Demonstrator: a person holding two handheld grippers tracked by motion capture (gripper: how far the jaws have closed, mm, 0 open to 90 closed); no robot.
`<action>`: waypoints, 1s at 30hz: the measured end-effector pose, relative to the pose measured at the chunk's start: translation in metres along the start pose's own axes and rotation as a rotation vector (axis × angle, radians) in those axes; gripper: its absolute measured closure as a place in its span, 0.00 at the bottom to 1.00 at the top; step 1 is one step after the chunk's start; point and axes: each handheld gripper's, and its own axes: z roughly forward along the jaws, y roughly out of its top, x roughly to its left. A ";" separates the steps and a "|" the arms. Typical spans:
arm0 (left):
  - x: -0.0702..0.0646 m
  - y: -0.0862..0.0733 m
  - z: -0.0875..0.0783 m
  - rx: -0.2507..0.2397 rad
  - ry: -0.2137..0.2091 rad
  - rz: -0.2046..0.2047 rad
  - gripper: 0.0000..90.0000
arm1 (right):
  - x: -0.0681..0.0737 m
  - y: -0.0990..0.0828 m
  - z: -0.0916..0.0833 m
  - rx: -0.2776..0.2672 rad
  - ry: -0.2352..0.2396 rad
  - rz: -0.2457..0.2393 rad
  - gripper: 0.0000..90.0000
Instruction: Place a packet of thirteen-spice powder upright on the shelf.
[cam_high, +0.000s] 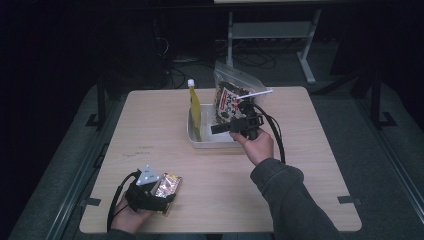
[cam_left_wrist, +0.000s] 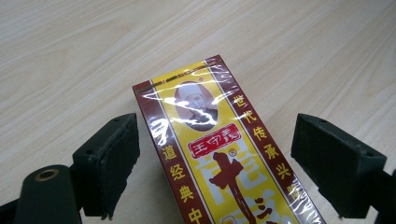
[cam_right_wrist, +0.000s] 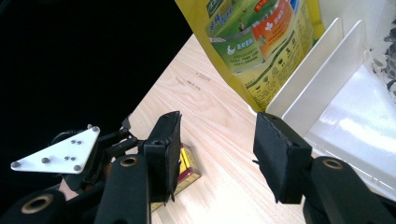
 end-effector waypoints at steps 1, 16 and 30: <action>0.000 0.000 0.000 0.001 -0.001 0.000 0.17 | 0.000 0.000 0.000 0.000 0.000 0.000 0.56; -0.001 -0.002 0.009 0.048 -0.005 -0.002 0.18 | 0.000 -0.002 0.002 0.003 -0.002 0.000 0.55; -0.001 0.000 0.010 0.062 0.011 -0.039 0.30 | 0.000 -0.013 0.010 0.038 -0.002 -0.021 0.53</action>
